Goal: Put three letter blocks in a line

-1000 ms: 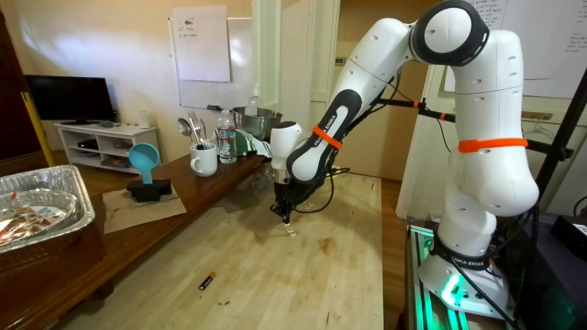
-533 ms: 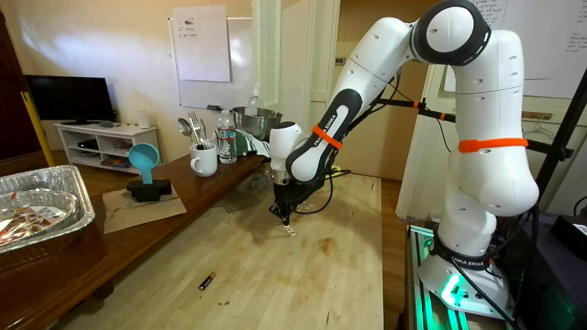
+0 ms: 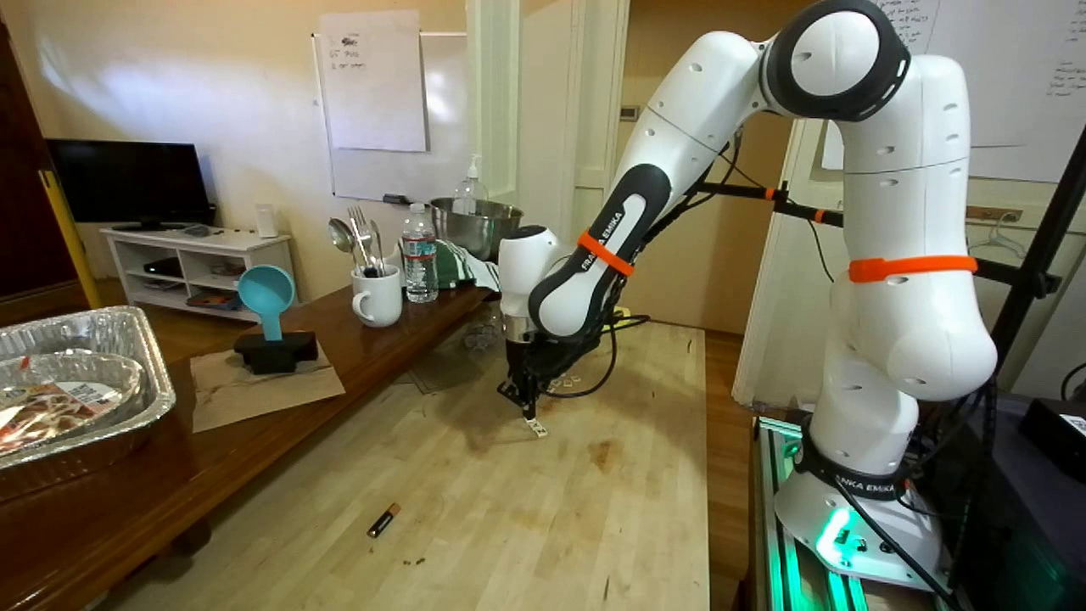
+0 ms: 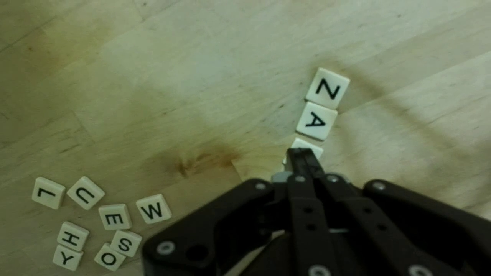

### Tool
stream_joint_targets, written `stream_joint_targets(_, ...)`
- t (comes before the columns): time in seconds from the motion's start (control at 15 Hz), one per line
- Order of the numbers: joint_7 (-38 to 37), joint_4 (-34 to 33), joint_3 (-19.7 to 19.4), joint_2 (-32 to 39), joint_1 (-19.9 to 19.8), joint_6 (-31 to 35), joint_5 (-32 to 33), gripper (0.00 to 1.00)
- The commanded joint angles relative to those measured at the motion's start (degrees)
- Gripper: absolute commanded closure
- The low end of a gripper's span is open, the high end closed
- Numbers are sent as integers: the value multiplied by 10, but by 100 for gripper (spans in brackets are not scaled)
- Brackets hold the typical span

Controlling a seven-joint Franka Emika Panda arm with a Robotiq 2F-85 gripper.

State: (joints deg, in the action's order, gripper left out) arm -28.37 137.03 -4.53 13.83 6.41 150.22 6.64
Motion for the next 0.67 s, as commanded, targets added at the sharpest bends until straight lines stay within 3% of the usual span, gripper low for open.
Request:
stream_joint_targets(0.0,-6,19,5,11,4,-13,-8,100)
stream_joint_targets(0.6,4,22,12,6,3,-35,-9,100)
